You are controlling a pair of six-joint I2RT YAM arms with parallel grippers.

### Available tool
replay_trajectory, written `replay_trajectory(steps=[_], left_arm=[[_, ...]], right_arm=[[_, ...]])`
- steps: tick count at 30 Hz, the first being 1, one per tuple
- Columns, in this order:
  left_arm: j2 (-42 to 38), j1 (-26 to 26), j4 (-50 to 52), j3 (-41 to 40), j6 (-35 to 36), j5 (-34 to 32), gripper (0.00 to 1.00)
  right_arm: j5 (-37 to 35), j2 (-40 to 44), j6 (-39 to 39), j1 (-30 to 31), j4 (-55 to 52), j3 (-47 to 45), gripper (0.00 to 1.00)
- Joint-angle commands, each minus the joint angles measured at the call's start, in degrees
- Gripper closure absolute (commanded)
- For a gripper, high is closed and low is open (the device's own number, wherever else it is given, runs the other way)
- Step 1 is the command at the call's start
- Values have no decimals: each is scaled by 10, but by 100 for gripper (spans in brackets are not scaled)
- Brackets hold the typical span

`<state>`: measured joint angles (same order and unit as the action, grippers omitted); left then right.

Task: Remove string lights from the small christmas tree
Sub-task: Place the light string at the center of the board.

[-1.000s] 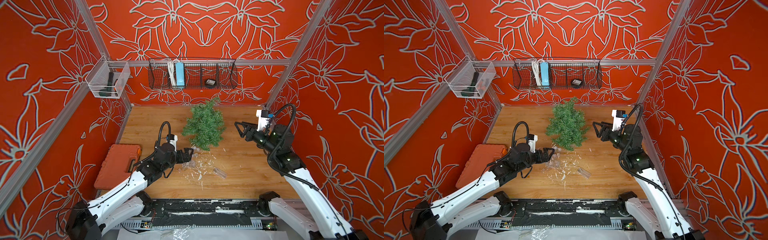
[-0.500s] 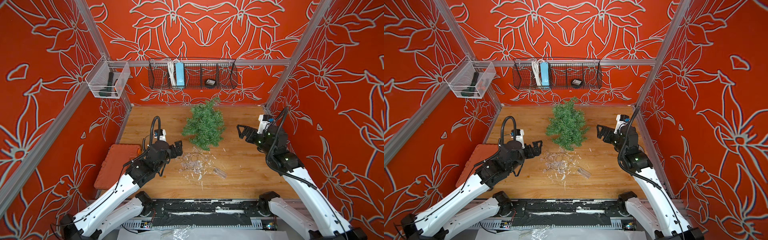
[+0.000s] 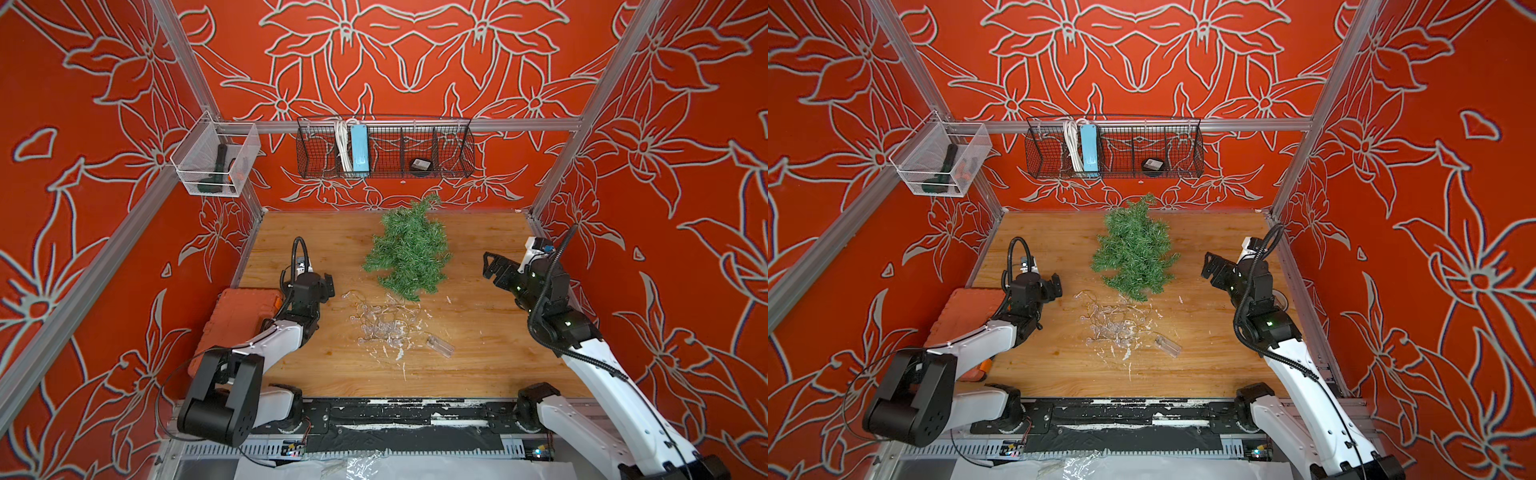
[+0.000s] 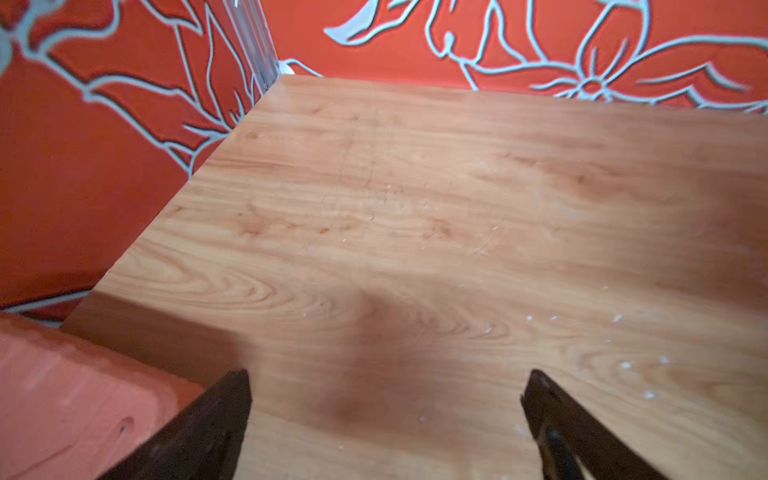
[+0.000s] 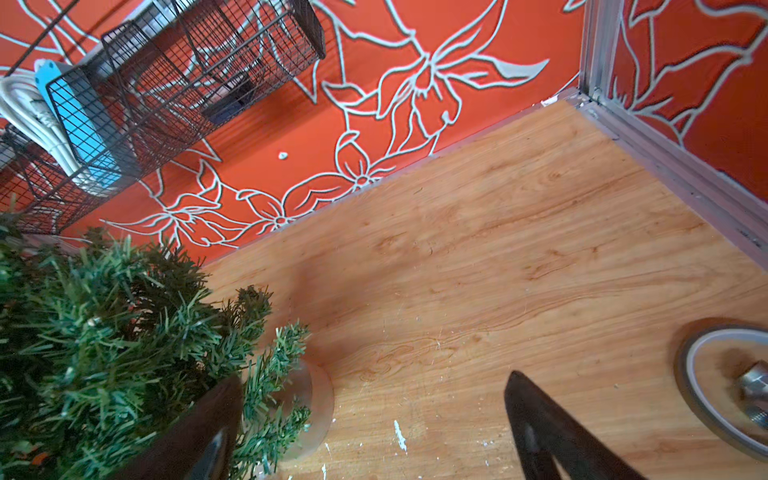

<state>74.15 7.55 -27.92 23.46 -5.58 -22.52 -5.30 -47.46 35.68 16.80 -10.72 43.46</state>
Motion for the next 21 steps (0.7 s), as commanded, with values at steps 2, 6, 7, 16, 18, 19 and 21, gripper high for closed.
replay_trajectory(steps=[2, 6, 7, 16, 18, 19, 21], left_arm=[[46, -23, -154, -10, 44, 69, 1], [59, -25, -362, -129, 54, 104, 1], [54, -27, -329, -121, 53, 108, 1], [61, -24, -408, -167, 55, 112, 1], [72, -24, -445, -177, 56, 101, 1], [67, -24, -429, -174, 55, 102, 1], [68, -25, -435, -174, 54, 102, 1]], right_arm=[[-46, 11, -14, 3, 35, -18, 2], [-60, 4, -37, 3, 48, -26, 2], [-63, 1, -44, 3, 51, -27, 2], [-186, -37, -200, 3, 190, -92, 2], [-248, -61, -265, -7, 268, -126, 2], [-268, -77, -304, -14, 288, -135, 2], [-297, -118, -360, -37, 307, -149, 2]])
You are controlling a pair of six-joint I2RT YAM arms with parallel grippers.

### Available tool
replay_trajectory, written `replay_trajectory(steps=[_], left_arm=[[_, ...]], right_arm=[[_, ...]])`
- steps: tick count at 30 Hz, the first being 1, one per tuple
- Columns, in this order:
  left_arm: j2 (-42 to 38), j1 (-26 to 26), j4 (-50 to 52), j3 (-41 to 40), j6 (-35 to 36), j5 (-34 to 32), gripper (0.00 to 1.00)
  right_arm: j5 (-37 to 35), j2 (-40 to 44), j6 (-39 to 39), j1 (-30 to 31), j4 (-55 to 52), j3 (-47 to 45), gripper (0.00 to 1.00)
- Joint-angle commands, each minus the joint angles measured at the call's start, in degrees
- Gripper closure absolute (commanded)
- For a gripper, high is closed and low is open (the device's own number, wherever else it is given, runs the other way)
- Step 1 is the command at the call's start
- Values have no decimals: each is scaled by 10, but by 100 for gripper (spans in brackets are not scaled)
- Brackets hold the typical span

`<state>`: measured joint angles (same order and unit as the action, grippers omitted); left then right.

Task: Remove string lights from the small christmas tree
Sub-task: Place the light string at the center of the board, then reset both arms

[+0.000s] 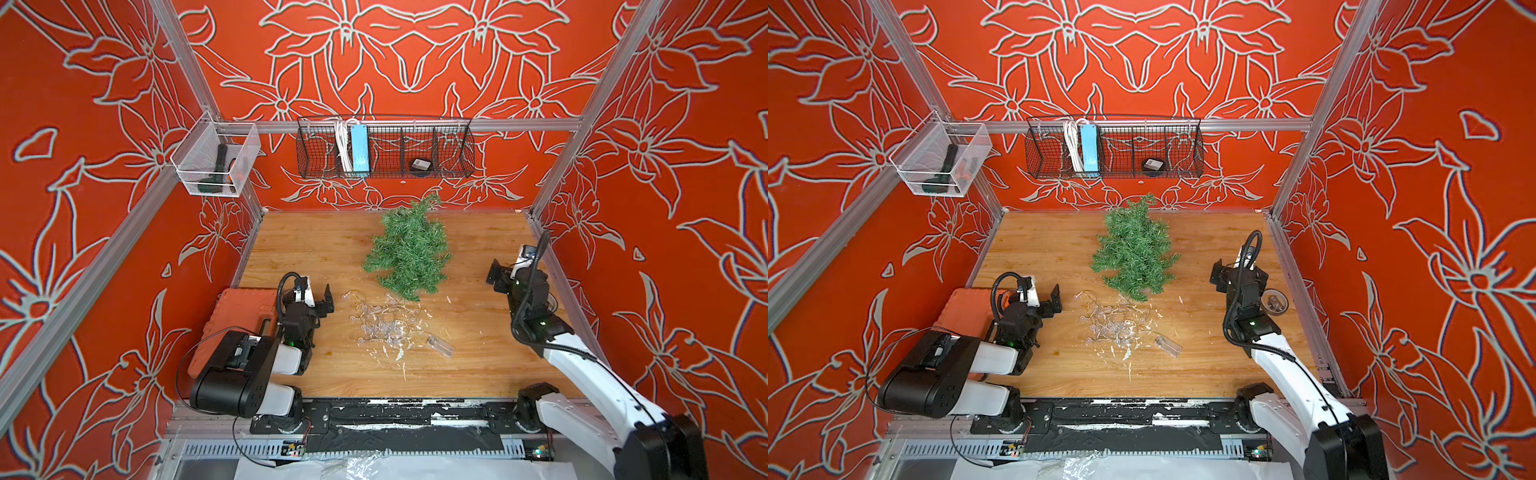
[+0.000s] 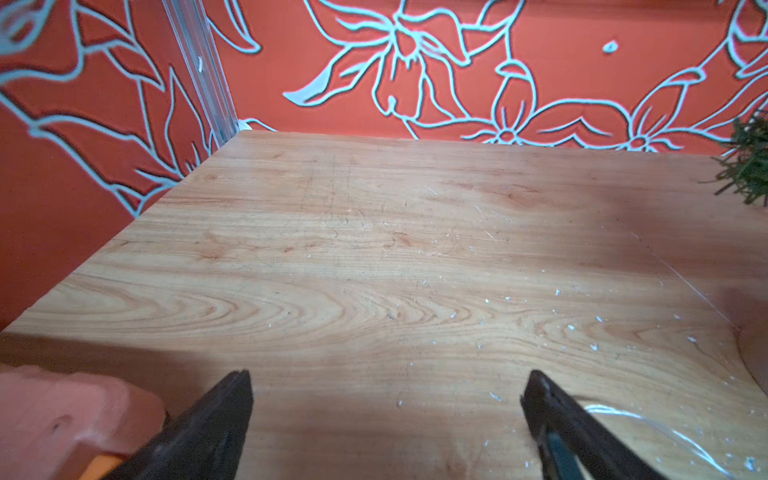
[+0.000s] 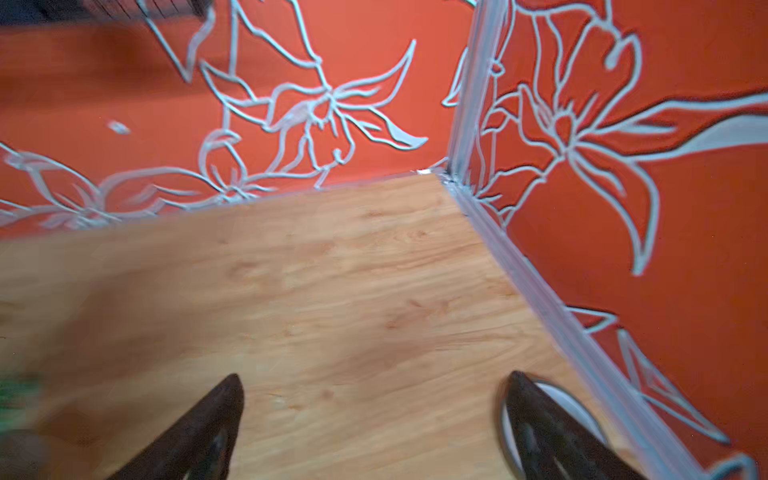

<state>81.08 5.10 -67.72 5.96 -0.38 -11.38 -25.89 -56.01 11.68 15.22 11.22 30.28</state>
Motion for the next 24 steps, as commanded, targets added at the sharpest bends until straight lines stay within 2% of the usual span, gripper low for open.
replay_trajectory(steps=[1, 4, 6, 10, 12, 13, 15, 17, 19, 21, 24], left_arm=[[-2, 0, -33, 2, 3, -9, 1], [-3, 0, -31, 3, 2, -9, 1], [-3, 1, -30, 2, 3, -10, 1], [-4, 1, -27, 3, 3, -9, 1], [-4, 1, -28, 3, 3, -10, 1], [-5, 1, -26, 4, 3, -10, 1], [-4, 1, -27, 4, 2, -10, 1], [-4, 1, -27, 5, 2, -10, 1], [-4, 1, -27, 4, 3, -9, 1], [-3, 1, -27, 4, 2, -9, 1], [-3, 1, -27, 4, 3, -9, 1]], right_arm=[[-100, -52, -130, -28, 100, -28, 2], [-65, -100, -118, -48, 173, -78, 2], [-13, -144, -125, -54, 277, -115, 1], [44, -239, -139, -66, 372, -122, 2], [98, -227, -121, -89, 276, -89, 2], [123, -236, -118, -102, 300, -97, 2], [159, -265, -130, -111, 428, -145, 2], [157, -243, -133, -104, 351, -127, 2], [142, -264, -123, -107, 383, -124, 2], [143, -247, -119, -108, 340, -118, 2], [142, -252, -121, -108, 358, -123, 2]])
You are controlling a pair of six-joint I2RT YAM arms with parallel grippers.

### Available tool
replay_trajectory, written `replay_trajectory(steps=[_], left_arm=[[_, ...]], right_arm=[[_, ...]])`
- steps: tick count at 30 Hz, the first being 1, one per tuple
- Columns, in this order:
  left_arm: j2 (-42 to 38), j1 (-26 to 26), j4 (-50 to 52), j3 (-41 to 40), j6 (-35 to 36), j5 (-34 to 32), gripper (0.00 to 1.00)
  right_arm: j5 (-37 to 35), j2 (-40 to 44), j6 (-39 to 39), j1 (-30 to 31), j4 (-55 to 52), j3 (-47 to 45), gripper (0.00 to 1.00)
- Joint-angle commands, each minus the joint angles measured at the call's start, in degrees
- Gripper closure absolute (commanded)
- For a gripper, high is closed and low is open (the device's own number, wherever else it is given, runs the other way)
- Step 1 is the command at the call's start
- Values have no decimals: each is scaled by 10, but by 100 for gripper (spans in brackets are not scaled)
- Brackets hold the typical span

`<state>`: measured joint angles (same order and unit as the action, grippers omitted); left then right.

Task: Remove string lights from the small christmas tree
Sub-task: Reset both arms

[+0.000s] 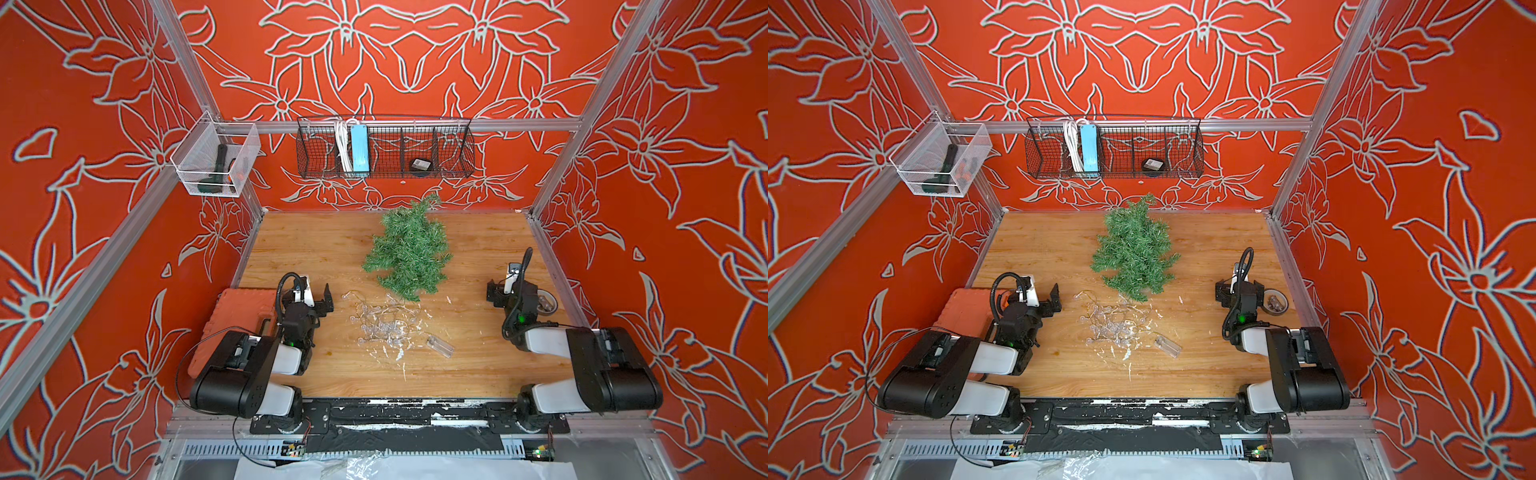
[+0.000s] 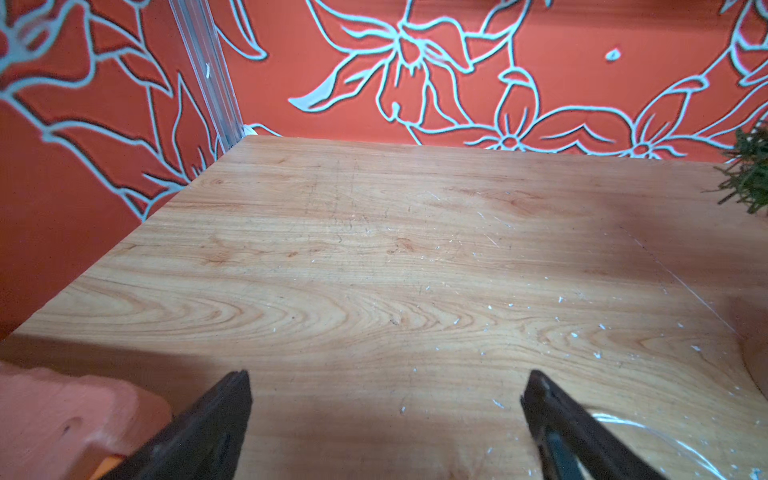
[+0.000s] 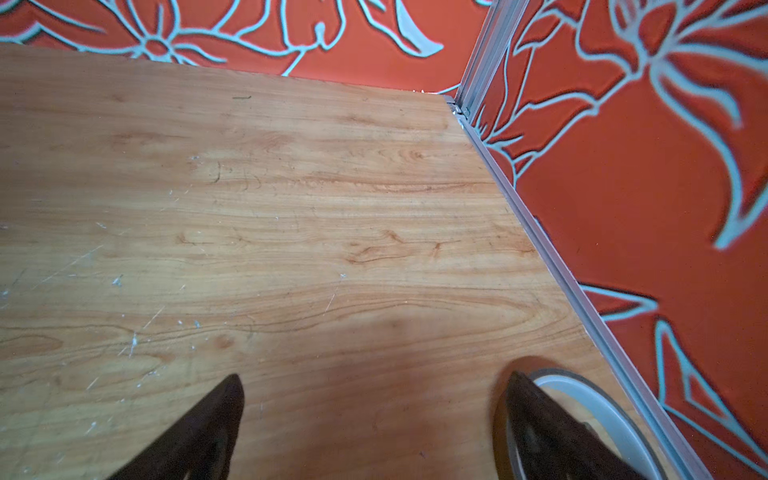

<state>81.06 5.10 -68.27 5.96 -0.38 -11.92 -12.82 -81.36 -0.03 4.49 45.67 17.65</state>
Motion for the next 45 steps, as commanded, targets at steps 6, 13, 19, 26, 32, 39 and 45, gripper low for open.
replay_trajectory(steps=[6, 13, 19, 26, 32, 39, 45], left_arm=[[-3, 0, -20, 5, 2, -4, 1], [-2, 0, -20, 6, 3, -4, 1], [-5, 1, -20, 4, 3, -4, 1], [-4, 0, -21, 4, 2, -4, 1], [-3, -1, -20, 5, 2, -3, 1], [-7, -10, -23, 3, -1, 14, 1], [-120, -8, 321, 204, -41, -32, 1]], right_arm=[[11, 1, -4, -1, 13, 4, 2], [11, 4, -4, -1, 6, 6, 2], [11, 3, -4, -1, 7, 5, 2], [12, 3, -4, -1, 7, 5, 2], [20, 3, -3, -4, 3, 8, 2], [26, 3, -2, -8, 0, 9, 2], [27, 3, -2, -8, 0, 9, 2]])
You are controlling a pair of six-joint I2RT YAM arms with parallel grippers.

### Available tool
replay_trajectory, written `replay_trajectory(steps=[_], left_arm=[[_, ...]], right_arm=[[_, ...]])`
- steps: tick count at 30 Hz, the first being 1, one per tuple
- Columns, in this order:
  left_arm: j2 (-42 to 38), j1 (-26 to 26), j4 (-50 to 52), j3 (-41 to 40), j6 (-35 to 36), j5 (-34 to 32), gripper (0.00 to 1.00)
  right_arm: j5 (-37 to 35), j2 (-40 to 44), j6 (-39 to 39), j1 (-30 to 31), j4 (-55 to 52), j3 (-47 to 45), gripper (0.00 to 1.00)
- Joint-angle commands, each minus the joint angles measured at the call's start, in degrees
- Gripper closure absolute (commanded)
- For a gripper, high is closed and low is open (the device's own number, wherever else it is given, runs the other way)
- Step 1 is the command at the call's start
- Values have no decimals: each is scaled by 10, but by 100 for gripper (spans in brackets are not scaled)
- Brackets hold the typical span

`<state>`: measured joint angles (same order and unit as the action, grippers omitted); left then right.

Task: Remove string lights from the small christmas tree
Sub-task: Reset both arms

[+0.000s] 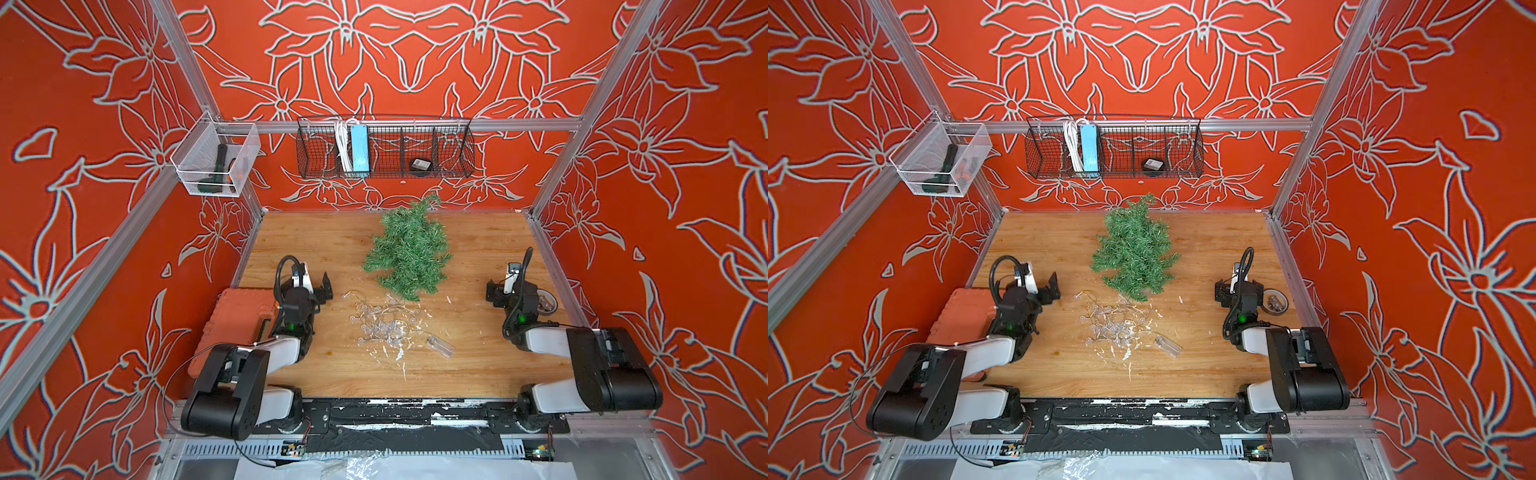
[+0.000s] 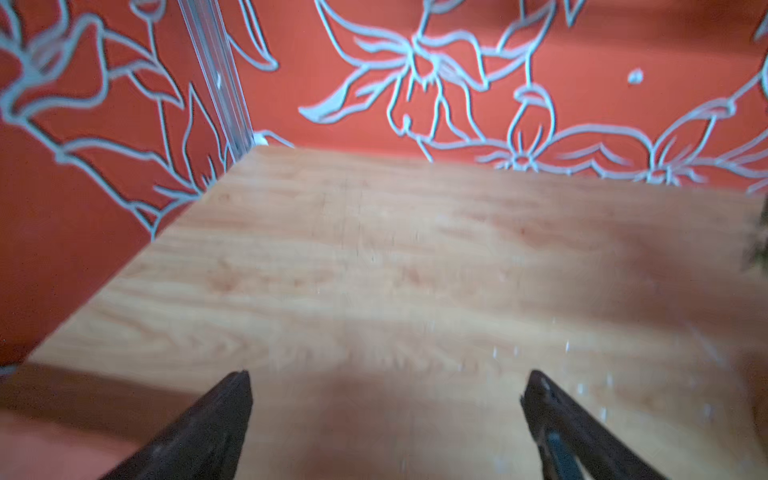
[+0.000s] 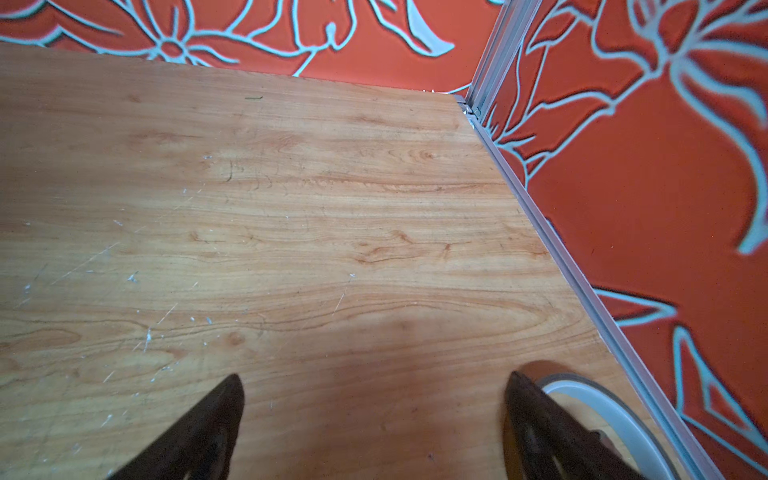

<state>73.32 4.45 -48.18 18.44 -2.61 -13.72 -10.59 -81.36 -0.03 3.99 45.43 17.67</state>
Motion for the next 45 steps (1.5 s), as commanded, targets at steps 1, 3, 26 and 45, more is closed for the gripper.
replay_trajectory(steps=[1, 3, 26, 45], left_arm=[[-58, -1, 138, 103, -9, 11, 1], [-85, -1, 146, 120, -6, 43, 1], [-33, -25, -76, -42, 52, 149, 1], [89, -44, -259, -129, 23, 161, 1]], right_arm=[[5, 3, -2, -3, 4, 9, 2], [5, 3, -2, -4, 3, 8, 2], [5, 3, -1, -4, 3, 8, 2], [5, 3, -1, -4, 3, 8, 2]])
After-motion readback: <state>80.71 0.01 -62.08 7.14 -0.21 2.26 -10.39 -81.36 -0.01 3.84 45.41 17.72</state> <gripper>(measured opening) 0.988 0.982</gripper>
